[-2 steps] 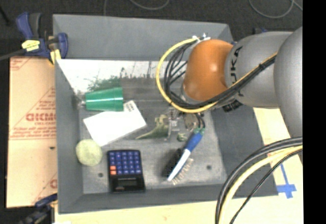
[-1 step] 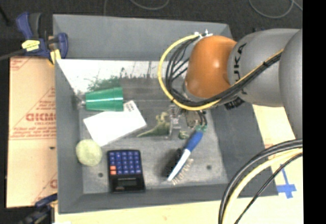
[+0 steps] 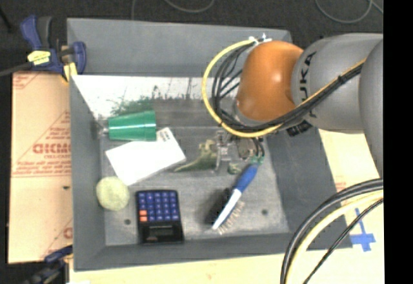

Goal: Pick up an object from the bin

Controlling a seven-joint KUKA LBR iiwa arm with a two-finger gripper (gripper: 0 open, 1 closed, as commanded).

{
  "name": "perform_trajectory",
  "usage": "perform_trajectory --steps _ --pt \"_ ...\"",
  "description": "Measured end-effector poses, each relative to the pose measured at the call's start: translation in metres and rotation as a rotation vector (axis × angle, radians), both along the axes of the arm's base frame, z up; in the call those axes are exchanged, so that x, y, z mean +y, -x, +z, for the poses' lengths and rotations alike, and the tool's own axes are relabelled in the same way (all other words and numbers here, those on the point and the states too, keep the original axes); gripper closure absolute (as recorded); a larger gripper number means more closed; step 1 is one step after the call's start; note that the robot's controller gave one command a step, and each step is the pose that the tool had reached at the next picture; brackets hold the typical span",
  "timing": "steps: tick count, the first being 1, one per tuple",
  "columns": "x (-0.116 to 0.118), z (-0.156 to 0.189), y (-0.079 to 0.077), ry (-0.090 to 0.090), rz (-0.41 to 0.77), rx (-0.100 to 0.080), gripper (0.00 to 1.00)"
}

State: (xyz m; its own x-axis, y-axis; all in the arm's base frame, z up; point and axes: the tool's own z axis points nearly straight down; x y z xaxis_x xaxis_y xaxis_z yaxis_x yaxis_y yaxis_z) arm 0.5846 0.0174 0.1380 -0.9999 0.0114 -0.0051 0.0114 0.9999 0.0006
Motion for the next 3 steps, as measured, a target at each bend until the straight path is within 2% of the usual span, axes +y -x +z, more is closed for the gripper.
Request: perform_trajectory --steps 2,3 --pt "0.000 0.023 0.000 0.000 0.000 0.003 1.00" --pt "0.000 0.031 -0.001 0.000 0.000 -0.001 1.00"
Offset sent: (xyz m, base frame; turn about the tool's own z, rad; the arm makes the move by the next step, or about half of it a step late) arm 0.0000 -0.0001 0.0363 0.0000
